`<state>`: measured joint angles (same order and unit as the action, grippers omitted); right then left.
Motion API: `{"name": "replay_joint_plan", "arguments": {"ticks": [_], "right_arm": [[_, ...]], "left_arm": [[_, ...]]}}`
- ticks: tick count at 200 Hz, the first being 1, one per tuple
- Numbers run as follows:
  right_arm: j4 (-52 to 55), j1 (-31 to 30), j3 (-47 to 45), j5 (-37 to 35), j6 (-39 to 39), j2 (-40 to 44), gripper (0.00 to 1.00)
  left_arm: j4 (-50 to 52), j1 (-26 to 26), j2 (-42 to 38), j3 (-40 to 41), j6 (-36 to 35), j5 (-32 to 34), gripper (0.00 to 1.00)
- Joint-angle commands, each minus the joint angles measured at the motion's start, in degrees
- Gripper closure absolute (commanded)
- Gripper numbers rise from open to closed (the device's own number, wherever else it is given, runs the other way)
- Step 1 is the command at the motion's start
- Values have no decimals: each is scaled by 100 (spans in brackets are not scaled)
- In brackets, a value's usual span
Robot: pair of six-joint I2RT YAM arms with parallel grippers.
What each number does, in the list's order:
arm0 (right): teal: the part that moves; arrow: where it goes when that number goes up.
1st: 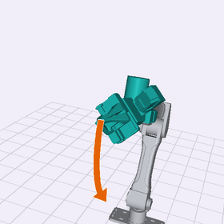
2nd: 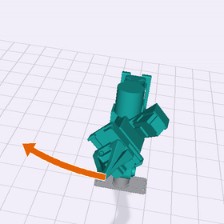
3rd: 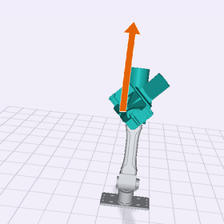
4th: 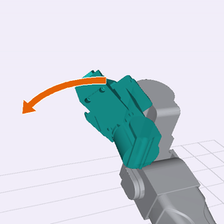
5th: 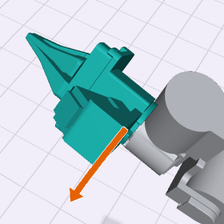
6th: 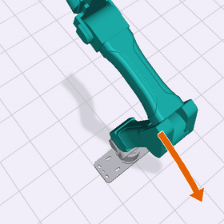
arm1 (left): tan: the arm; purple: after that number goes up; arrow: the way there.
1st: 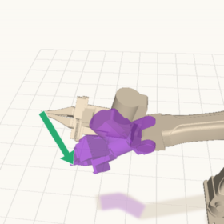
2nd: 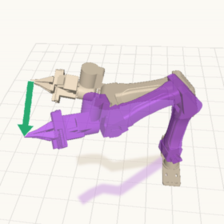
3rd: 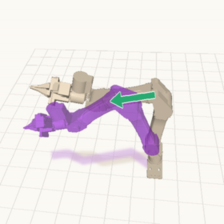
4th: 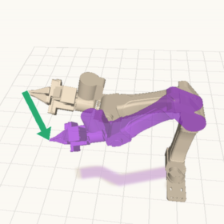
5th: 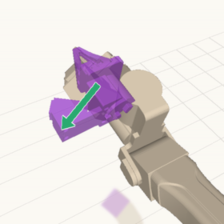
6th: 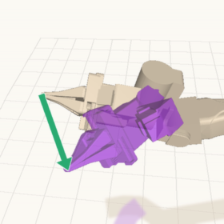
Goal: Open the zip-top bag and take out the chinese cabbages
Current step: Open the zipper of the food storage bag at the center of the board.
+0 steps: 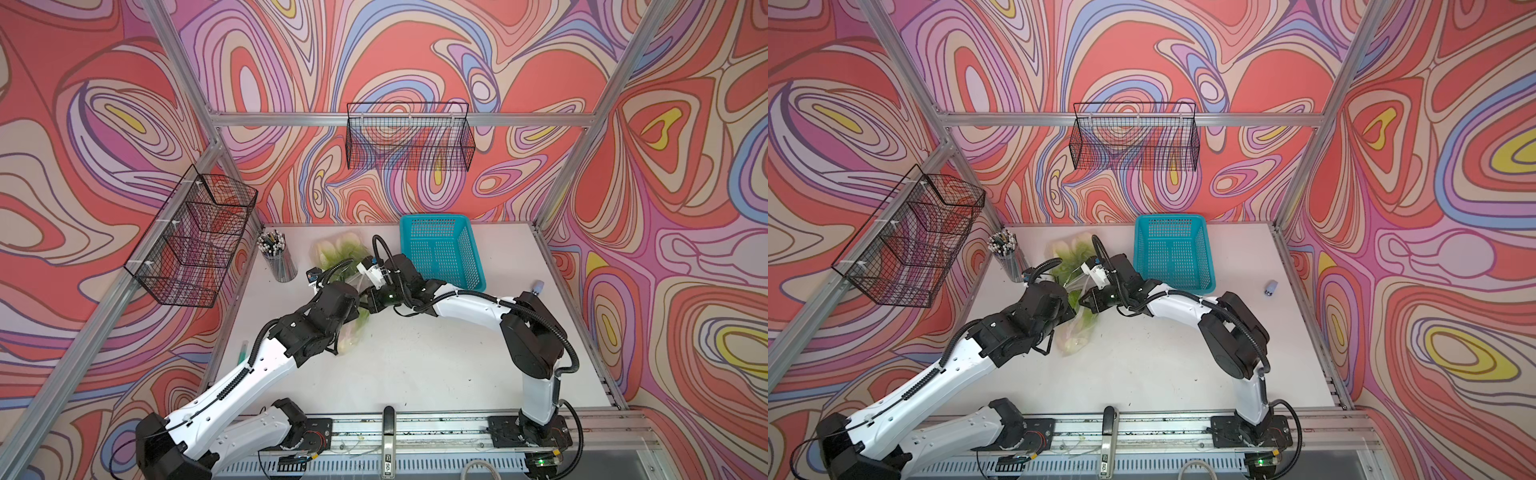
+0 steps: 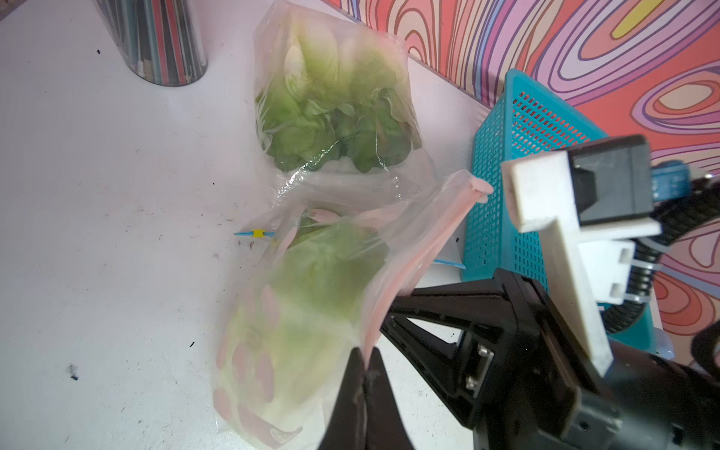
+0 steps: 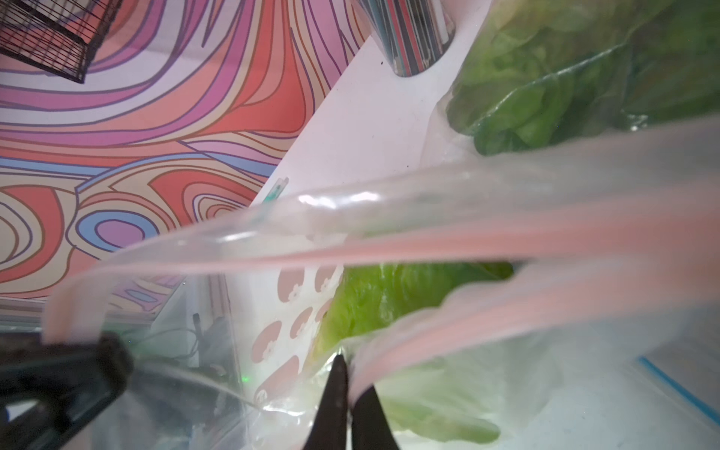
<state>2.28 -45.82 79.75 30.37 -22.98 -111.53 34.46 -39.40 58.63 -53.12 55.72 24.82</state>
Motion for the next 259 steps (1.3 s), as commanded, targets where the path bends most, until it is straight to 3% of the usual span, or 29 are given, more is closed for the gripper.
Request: {"name": "replay_joint_plan", "arguments": {"ticks": [1, 105, 165, 224, 259], "right_arm": [[708, -14, 86, -350, 153, 190, 100], [2620, -13, -126, -1237, 155, 781, 100], [3586, -14, 148, -2224, 167, 693, 100], [3412, -23, 680, -2435, 72, 1227, 59], [2435, -66, 614, -1859, -182, 1498, 57]], "left_arm": [[179, -41, 138, -39, 188, 319, 100], [154, -42, 359, -60, 281, 525, 100], [75, -77, 419, -61, 272, 480, 100], [17, -138, 415, -58, 288, 416, 100], [-34, -156, 421, -59, 321, 360, 100]]}}
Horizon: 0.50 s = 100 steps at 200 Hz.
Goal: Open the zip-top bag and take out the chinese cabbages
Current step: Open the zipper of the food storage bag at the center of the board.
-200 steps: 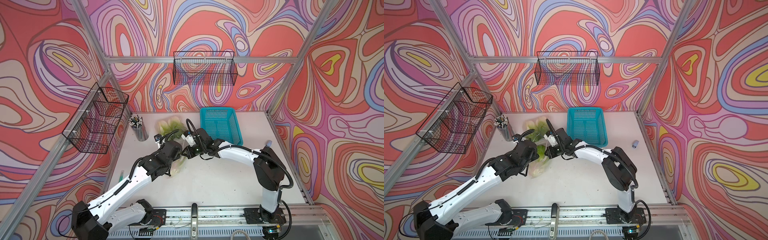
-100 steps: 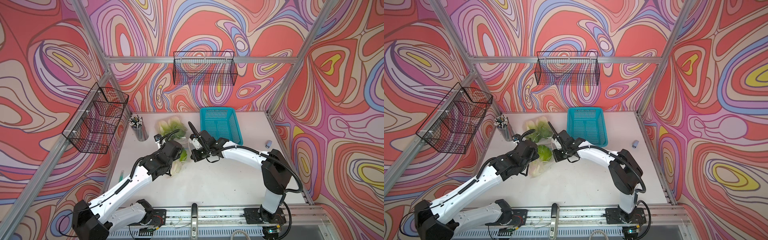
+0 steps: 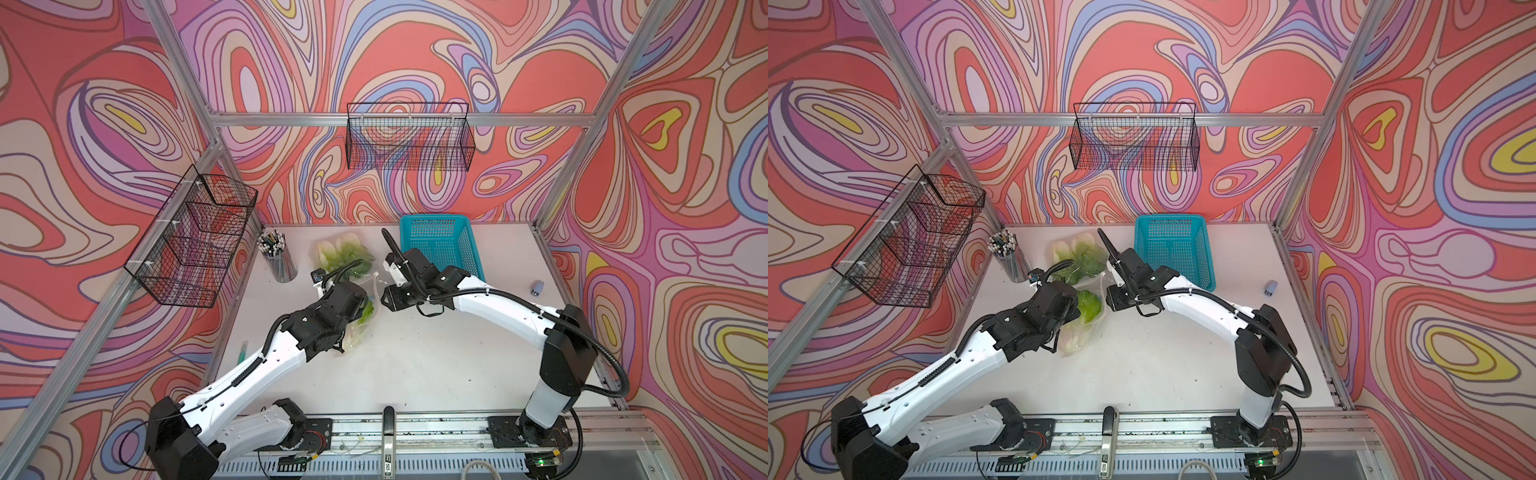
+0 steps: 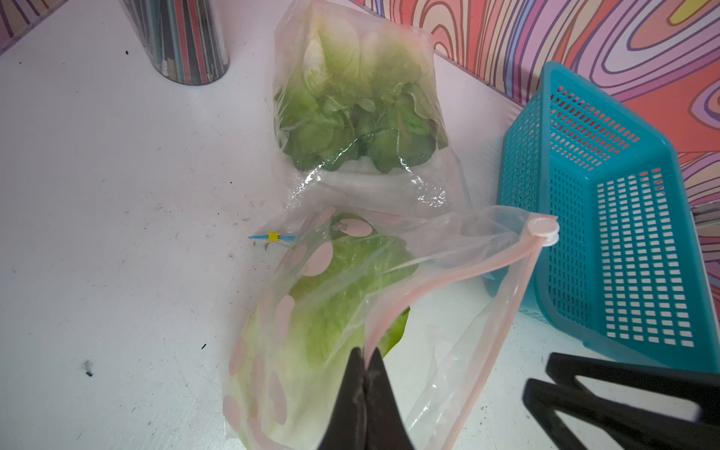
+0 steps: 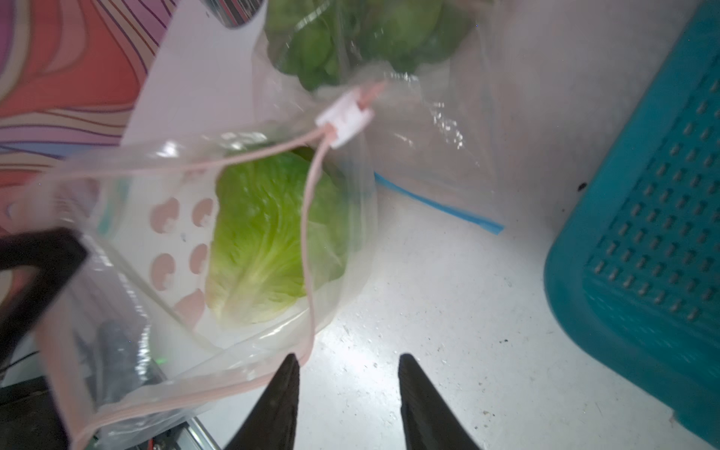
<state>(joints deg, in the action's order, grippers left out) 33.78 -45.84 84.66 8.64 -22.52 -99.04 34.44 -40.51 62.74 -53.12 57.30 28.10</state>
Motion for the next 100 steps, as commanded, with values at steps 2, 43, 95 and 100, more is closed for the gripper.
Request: {"name": "replay_joint_plan", "arguments": {"ticks": [2, 43, 95, 100], "right_arm": [[-772, -62, 110, 331, -264, 252, 58], [-2289, -103, -284, 1223, -1007, 57, 79], [-2774, -185, -290, 1212, -1497, -837, 83], [-2733, -188, -264, 1150, -1511, -907, 84]], "left_arm": [[-40, -51, 10, -58, 167, 23, 100], [-136, -80, 10, -66, 203, -38, 100], [-281, -124, 29, -67, 267, -46, 100], [-300, -124, 24, -58, 280, -37, 100]]}}
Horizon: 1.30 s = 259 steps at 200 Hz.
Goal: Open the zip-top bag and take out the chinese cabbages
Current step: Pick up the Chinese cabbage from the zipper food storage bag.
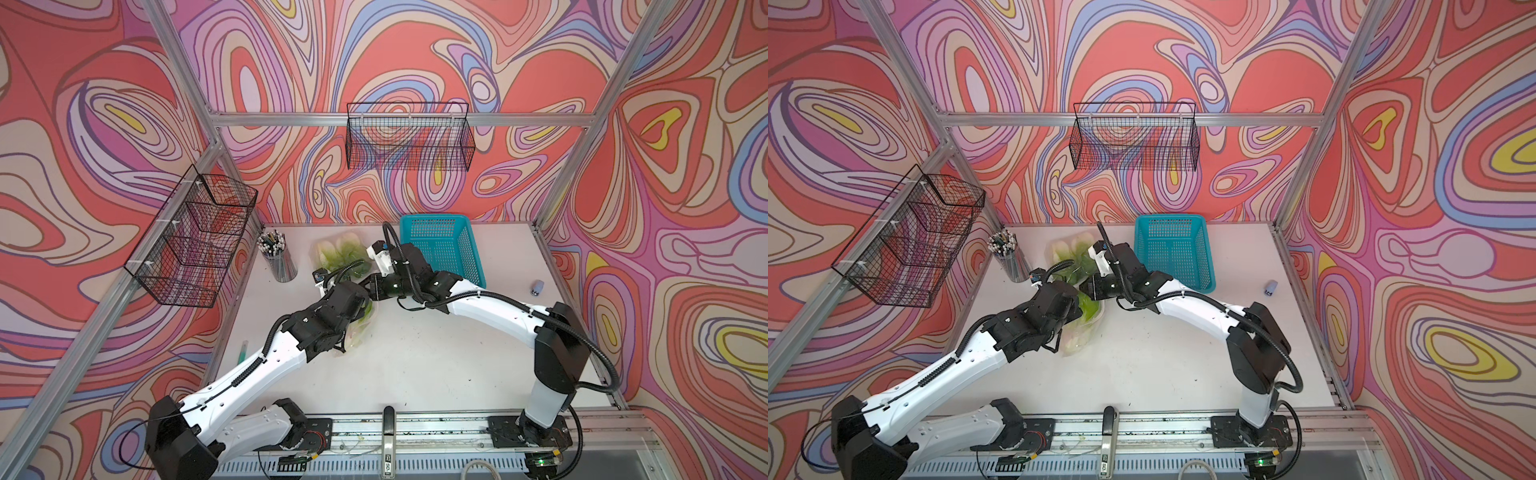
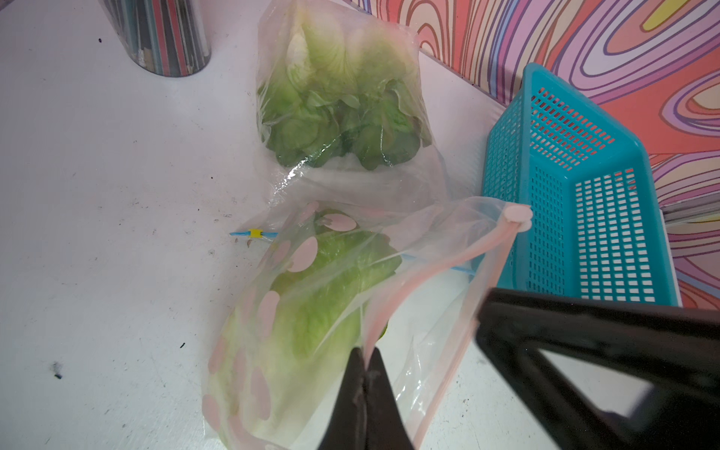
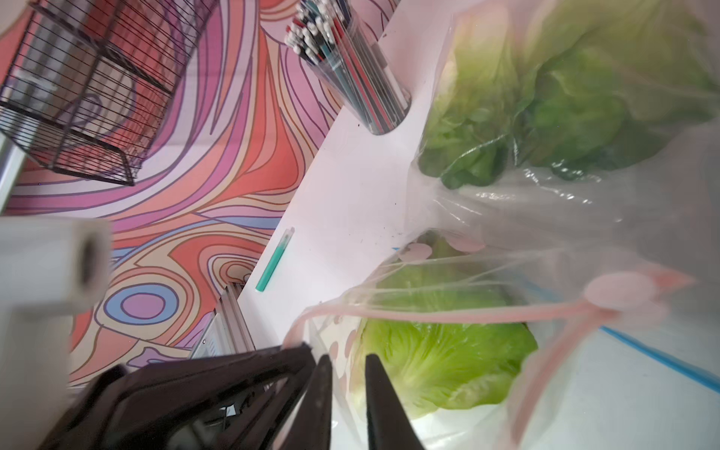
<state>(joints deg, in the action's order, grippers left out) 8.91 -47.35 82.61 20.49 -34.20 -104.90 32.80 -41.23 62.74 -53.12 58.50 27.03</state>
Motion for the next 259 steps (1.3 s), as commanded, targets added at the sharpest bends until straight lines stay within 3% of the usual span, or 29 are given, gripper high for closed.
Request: {"name": "replay_joint_plan", "arguments": {"ticks": [1, 28, 54, 78, 129, 208, 242, 259], "right_arm": [[-234, -37, -55, -40, -348, -338, 84], [-257, -34, -107, -250, -432, -554, 83], [4, -36, -101, -578, -448, -733, 70], [330, -32, -72, -896, -394, -920, 51], [52, -23, 112, -471, -412, -1216, 31], [-109, -34, 323, -120, -454, -1624, 20], [-134, -34, 428, -4, -524, -1907, 23], [-79, -37, 438, -10, -514, -1994, 32]], "left_arm": [[-139, -52, 30, -58, 161, 68, 100], [-210, -56, 23, -63, 169, 65, 100], [-263, -67, 3, -65, 170, 41, 100], [-365, -78, -6, -17, 167, 2, 100], [-689, -137, 193, 21, 183, -275, 100], [-1157, -328, 334, 92, 184, -479, 100], [-1330, -407, 400, 126, 150, -548, 100], [-1363, -416, 439, 118, 135, -592, 100]]}}
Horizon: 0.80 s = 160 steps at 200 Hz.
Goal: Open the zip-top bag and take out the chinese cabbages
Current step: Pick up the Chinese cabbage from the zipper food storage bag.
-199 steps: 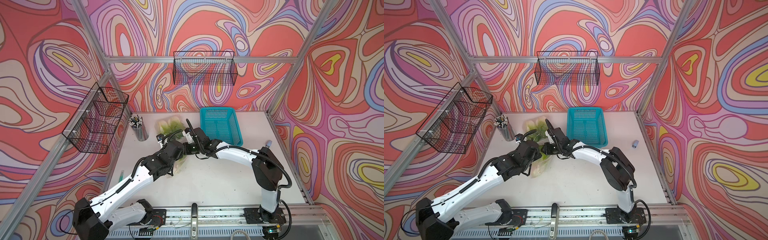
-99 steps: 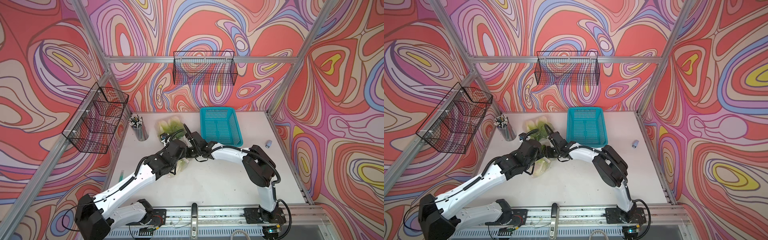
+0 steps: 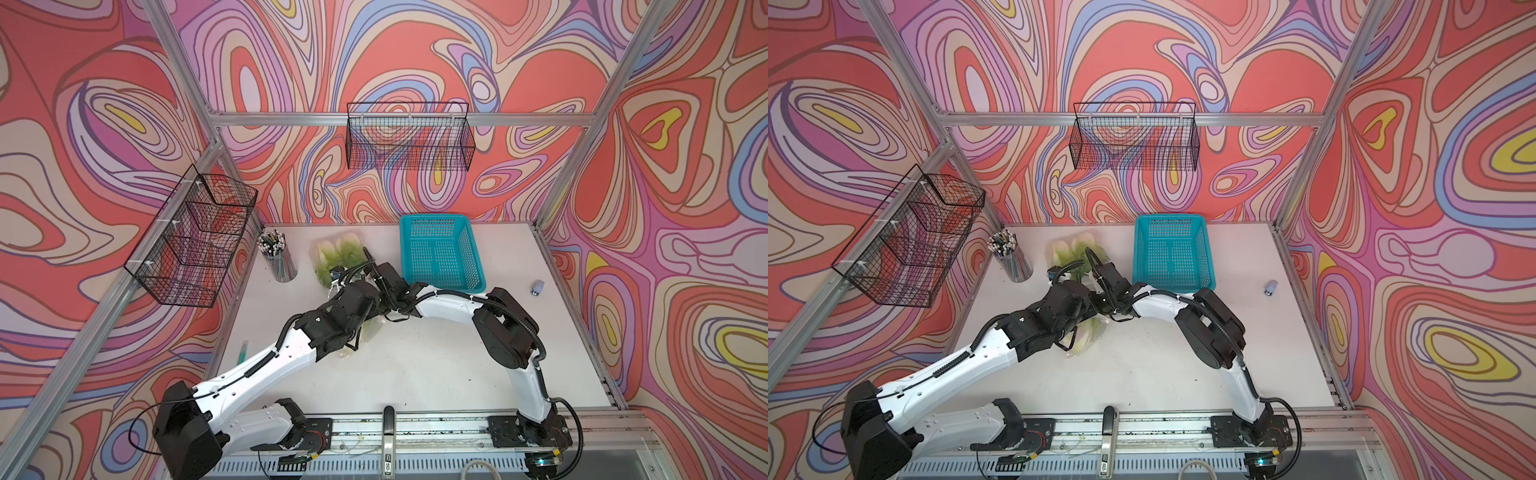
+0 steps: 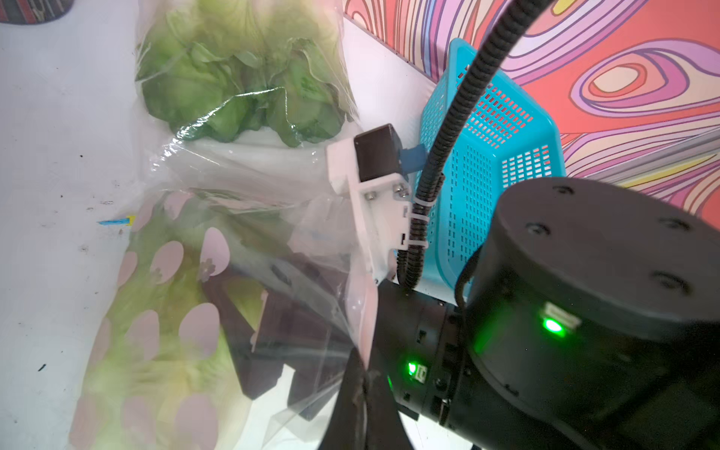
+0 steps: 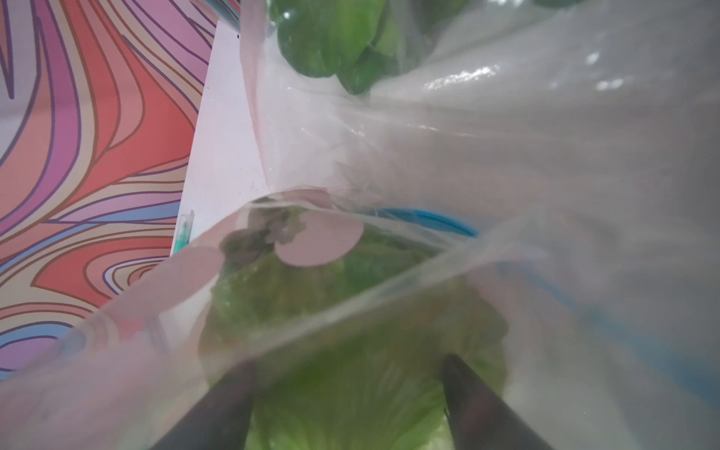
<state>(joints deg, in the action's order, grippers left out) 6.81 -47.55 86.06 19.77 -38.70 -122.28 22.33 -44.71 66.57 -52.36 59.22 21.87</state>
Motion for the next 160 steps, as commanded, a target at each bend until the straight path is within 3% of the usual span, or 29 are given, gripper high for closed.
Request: {"name": "replay_joint_plan", "arguments": {"ticks": [1, 32, 52, 71, 110, 160], "right_arm": [[133, -17, 94, 66, -66, -259, 33], [229, -9, 52, 78, -7, -301, 79], [200, -8, -14, 123, 29, -247, 100], [75, 1, -119, 206, 56, -105, 100], [-478, 9, -517, 579, 129, 350, 100], [-975, 26, -890, 925, 279, 907, 100]], "left_arm": [[-321, -71, 57, 37, 63, -77, 100], [-328, -73, 32, 58, 34, -80, 100], [-321, -72, -66, 85, 3, -11, 100], [-256, -73, -197, 94, -48, 78, 100], [202, -73, -517, -79, -266, 350, 72], [945, -71, -804, -338, -744, 688, 49]]}}
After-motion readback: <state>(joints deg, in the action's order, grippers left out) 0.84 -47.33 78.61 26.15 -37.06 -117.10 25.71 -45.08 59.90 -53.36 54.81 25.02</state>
